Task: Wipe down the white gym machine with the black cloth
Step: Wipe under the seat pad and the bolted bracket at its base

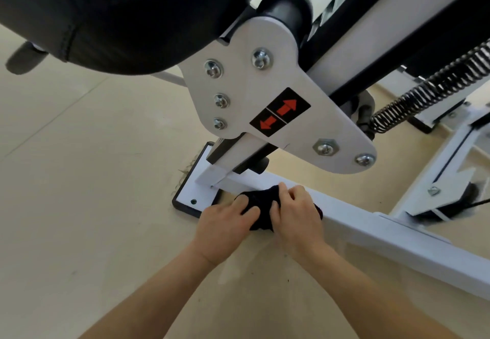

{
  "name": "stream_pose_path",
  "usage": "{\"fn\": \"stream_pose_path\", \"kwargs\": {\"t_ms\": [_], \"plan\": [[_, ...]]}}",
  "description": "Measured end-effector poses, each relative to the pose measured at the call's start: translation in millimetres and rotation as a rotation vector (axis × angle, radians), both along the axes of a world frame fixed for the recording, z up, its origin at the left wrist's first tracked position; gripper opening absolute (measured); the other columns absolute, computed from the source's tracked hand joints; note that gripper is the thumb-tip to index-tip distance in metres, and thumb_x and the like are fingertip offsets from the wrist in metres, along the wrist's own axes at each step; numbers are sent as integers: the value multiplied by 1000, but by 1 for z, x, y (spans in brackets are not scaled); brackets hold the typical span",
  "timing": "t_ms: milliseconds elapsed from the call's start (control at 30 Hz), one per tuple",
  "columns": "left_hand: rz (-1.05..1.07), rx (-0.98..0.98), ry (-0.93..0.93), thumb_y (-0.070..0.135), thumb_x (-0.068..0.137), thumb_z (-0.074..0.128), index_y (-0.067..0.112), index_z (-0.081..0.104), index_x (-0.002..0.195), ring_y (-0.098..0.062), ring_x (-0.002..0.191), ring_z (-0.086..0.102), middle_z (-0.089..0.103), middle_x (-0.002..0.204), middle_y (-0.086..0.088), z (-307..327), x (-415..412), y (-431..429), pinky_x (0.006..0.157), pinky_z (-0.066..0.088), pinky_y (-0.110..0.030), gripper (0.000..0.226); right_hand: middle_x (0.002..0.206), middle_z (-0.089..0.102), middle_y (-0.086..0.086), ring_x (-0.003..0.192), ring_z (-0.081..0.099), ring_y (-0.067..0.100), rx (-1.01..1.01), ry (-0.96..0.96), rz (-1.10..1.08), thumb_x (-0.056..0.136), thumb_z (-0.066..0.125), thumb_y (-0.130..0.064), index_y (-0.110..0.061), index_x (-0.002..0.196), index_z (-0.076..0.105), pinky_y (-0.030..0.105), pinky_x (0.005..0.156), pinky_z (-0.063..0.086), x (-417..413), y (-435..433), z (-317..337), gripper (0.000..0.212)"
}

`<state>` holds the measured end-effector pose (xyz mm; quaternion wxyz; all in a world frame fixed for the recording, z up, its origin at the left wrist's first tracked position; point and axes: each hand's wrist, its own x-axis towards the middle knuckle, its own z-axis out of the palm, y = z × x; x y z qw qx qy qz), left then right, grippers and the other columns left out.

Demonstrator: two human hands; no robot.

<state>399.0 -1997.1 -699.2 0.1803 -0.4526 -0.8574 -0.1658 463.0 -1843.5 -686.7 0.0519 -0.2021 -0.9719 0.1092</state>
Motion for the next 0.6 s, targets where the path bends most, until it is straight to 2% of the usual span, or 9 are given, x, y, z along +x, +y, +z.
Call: {"fn": "stream_pose_path", "kwargs": {"t_ms": [67,100,167,200,267,367,467,533,600], "plan": [[99,-99,-67,7,57,72,15,66,73,-19,42,47,51,66,-2,-5,-7,-5,37,21,-23,19,105,61,19,94,61,34,-16,27,64,88,63,-22,7,126,59,38,83,53,-9,-8,0,48],[138,-146,-117,5,53,78,14,67,77,-19,43,49,52,68,-3,-5,-10,-8,36,22,-24,28,117,60,22,106,59,36,-8,24,86,89,64,-23,8,130,55,40,94,50,-15,-6,1,52],[199,-216,-165,2,43,86,12,69,86,-19,47,52,54,73,-3,-2,-14,-10,34,24,-23,48,146,44,18,135,41,32,-139,3,68,98,55,-26,2,147,35,36,114,30,-31,5,6,60],[224,-233,-164,2,39,88,10,69,91,-19,50,53,55,75,-4,-1,-13,-9,34,25,-23,55,153,37,13,142,32,27,-227,-19,53,101,49,-30,-4,152,27,34,117,22,-37,13,6,61],[252,-230,-94,3,48,83,7,69,103,-22,61,55,57,81,-8,3,-9,-5,40,34,-27,57,153,38,6,143,31,24,-227,-63,75,104,41,-36,-15,152,28,35,117,21,-46,24,6,54],[162,-187,8,7,70,60,3,64,122,-29,72,57,59,91,-15,7,4,8,54,46,-35,52,144,46,3,132,44,24,-224,-69,104,103,39,-38,-23,146,39,39,110,35,-44,31,3,45],[23,-215,-13,10,74,55,1,58,131,-28,69,58,60,100,-19,-6,7,28,50,50,-35,58,124,53,4,107,57,27,-249,28,51,102,44,-31,-23,129,50,43,89,48,-23,48,2,29],[-32,-276,27,7,76,55,-1,55,133,-26,67,57,60,105,-20,-18,6,46,45,46,-32,58,110,62,4,95,60,27,-208,55,44,102,46,-20,-17,116,60,41,80,49,3,70,-2,20],[-95,-284,80,8,80,48,2,58,131,-23,66,56,61,102,-16,-20,13,74,41,40,-28,52,96,67,6,87,62,30,-157,21,-63,101,44,-21,-15,103,64,41,75,48,29,94,-3,21]]}}
